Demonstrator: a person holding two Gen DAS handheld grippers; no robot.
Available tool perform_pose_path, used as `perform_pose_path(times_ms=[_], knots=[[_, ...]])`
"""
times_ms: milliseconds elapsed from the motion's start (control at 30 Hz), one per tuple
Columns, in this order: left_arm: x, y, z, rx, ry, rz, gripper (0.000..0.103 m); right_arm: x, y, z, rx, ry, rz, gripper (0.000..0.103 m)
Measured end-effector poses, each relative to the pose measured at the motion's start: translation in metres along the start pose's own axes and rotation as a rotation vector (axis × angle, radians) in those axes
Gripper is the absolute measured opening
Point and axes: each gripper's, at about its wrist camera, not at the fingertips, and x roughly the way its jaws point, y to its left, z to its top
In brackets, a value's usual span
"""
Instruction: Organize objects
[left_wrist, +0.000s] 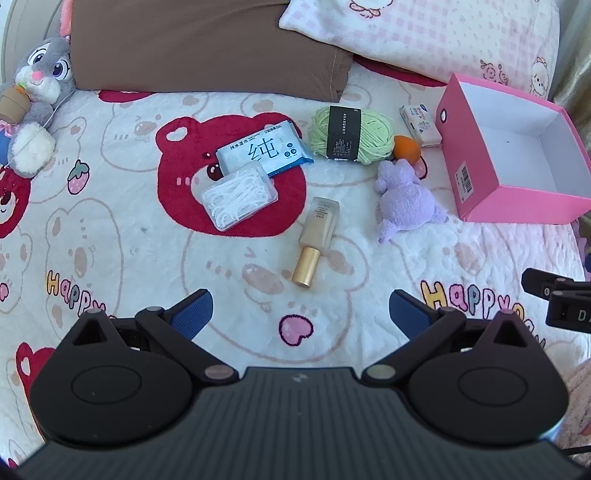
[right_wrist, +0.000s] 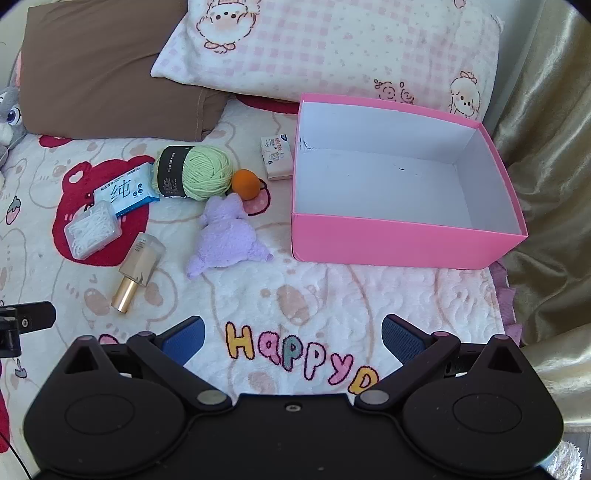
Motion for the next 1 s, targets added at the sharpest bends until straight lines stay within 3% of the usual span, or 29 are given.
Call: perform_pose_path(times_ms=[267,433,1000], knots=[[-0.0001,-0.0002,-0.0004,-0.001,0.006,-0.004,0.103,0.0006,0.0017,0.0005,-0.004,0.001,-0.004,0.103],[-0.0002,-0.001,-0.0006,-0.009,0.023,-0.052,0.103,0.002,0.0019,0.0012,-0.006,0.005,-0.009,0.103],[-0.0022,0.0053,0.0026,-0.014,0.011,-0.002,0.103,-0.0003,-0.0036,0.0027,0.007,0.0,-0.022,0.103]])
